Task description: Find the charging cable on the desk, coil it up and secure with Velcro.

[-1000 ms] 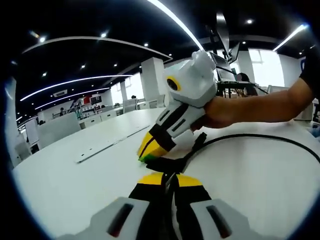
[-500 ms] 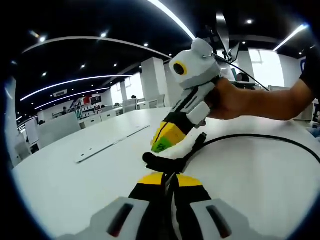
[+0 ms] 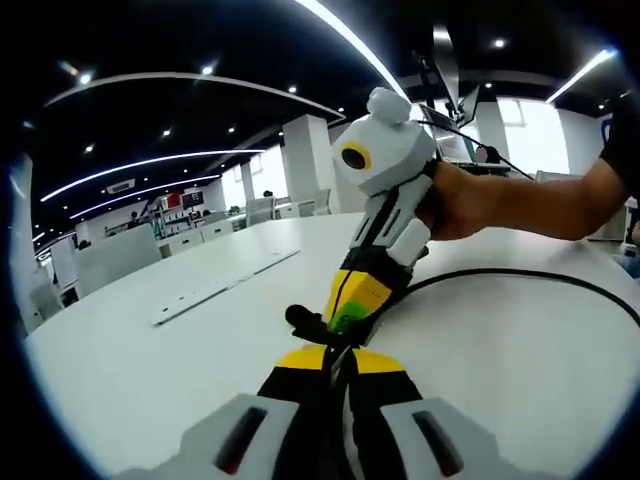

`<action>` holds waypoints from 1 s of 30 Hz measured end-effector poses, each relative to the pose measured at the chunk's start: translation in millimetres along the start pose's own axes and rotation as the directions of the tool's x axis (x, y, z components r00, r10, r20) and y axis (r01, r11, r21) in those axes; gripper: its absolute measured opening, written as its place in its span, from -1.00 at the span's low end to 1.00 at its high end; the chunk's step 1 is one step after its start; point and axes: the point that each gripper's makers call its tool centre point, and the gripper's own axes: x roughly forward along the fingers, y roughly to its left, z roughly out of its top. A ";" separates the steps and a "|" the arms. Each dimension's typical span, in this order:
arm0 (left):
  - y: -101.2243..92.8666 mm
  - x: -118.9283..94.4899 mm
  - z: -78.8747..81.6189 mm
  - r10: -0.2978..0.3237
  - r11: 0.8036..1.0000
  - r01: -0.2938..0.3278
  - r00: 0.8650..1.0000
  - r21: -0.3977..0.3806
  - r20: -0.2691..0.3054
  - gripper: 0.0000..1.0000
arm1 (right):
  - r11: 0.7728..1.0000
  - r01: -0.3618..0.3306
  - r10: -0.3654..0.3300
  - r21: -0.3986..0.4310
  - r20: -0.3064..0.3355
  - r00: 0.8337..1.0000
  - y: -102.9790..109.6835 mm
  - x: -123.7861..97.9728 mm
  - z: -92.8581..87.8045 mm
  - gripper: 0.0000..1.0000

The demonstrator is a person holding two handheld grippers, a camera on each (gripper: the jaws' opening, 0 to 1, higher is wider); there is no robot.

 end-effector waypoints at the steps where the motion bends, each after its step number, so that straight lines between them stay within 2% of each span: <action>1: 0.1 0.0 0.0 0.000 1.000 0.000 1.000 -0.001 0.000 -0.84 | 1.000 0.004 -0.004 -0.009 0.001 1.000 -1.2 0.4 0.8 -0.99; 6: 0.8 0.1 0.1 0.002 1.000 -0.002 1.000 -0.002 0.001 -0.84 | 1.000 0.006 -0.005 -0.014 0.029 1.000 -10.1 2.8 5.2 -0.99; 11: 1.5 -0.1 0.0 0.001 1.000 -0.001 1.000 -0.002 0.001 -0.84 | 0.997 0.065 -0.063 -0.028 0.065 0.996 -25.8 6.2 14.8 -0.99; 16: 2.1 -0.2 -0.2 0.002 1.000 -0.002 1.000 -0.004 0.001 -0.84 | 0.996 0.085 -0.082 -0.040 0.074 0.994 -29.3 5.9 17.2 -0.99; 18: 2.2 -0.5 -0.5 0.003 1.000 -0.003 1.000 -0.004 0.001 -0.84 | 0.991 0.125 -0.120 -0.047 0.093 0.988 -39.1 7.6 21.2 -0.99; 19: 2.3 -0.6 -0.5 0.003 1.000 -0.003 1.000 -0.004 0.001 -0.84 | 0.993 0.117 -0.116 -0.008 0.091 0.989 -39.6 7.8 20.5 -0.99; 23: 2.3 -1.1 -1.0 0.002 1.000 -0.002 1.000 -0.003 0.001 -0.84 | 0.992 0.121 -0.117 -0.030 0.094 0.989 -37.4 10.9 21.9 -0.99; 30: 2.5 -2.0 -1.8 0.003 1.000 -0.003 1.000 -0.001 0.002 -0.84 | 0.982 0.181 -0.175 -0.053 0.105 0.979 -37.7 16.5 23.4 -0.98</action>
